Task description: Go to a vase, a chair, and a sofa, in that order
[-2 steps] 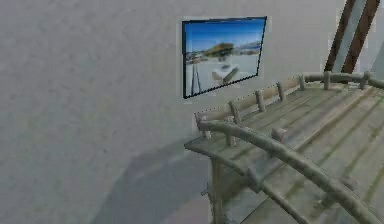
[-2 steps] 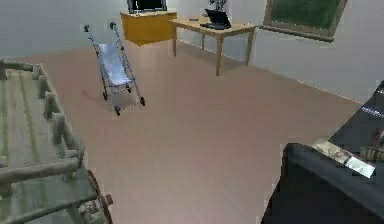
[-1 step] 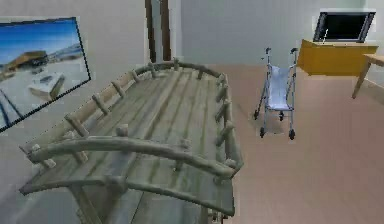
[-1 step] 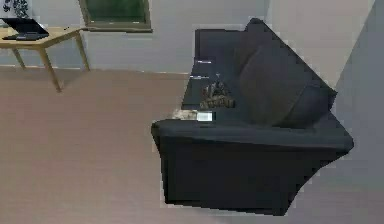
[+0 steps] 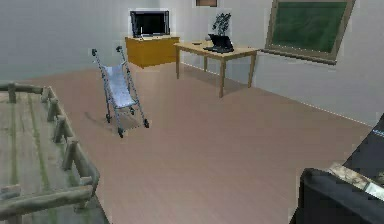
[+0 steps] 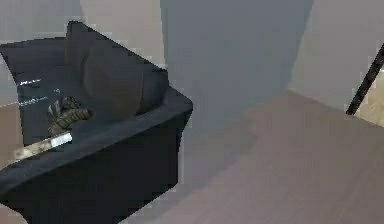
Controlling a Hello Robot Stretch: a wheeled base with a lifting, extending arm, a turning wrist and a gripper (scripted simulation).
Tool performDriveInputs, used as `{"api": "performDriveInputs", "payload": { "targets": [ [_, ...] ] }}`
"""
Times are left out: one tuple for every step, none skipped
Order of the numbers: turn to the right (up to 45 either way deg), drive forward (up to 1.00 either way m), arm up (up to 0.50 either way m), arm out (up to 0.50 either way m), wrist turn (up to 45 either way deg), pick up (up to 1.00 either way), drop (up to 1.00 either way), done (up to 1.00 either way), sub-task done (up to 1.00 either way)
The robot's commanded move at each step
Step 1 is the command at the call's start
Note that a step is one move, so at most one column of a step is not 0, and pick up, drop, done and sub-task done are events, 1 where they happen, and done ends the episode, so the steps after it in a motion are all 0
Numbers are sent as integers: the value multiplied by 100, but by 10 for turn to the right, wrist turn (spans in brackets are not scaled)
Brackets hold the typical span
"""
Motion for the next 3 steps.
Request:
{"api": "performDriveInputs", "payload": {
  "targets": [
    [330,0,0,0,0,0,0,0,0],
    [0,45,0,0,0,0,0,0,0],
    [-450,0,0,0,0,0,0,0,0]
  ]
}}
